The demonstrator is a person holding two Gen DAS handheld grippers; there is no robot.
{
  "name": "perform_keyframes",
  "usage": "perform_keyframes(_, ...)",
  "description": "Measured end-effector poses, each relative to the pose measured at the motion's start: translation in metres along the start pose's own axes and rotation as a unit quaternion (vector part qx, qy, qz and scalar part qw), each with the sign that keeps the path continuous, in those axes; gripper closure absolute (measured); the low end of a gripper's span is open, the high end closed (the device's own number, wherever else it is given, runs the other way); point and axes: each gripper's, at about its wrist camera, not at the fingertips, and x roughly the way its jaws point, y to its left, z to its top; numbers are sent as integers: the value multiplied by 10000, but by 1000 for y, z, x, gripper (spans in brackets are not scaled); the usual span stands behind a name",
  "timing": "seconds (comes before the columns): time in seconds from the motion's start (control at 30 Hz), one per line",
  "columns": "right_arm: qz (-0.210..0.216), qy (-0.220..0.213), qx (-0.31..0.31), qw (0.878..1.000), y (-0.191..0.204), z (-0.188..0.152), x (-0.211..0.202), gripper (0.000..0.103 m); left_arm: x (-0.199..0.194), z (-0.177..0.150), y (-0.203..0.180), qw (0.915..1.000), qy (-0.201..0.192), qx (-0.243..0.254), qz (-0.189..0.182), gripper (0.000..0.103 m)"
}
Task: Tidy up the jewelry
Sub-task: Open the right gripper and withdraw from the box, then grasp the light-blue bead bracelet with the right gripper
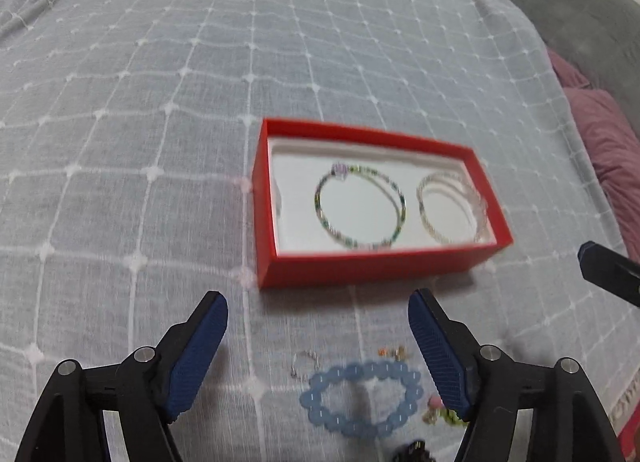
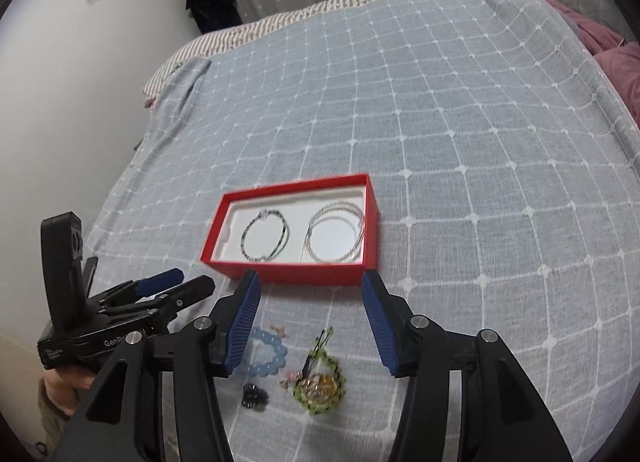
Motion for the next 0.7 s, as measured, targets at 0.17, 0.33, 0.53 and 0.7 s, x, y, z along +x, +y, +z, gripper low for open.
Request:
perform_keyframes(0.17,-26,240,-85,9997,4,-17,0,47,4,-13,8,9994,211,-245,-86,23)
perform_keyframes(0.33,-176,301,-294,9990,9,-32,-2,47,7,-24,4,9993,313,-184,64,21)
perform_keyframes(0.53,-266,449,-96,9986,-1,-37,5,47,14,-38,3,9978,587,-293,117,19)
perform_keyframes(0.7,-228,630,259,9974,-16,-37,13,47,15,-43,3,9971,638,-419,-58,20)
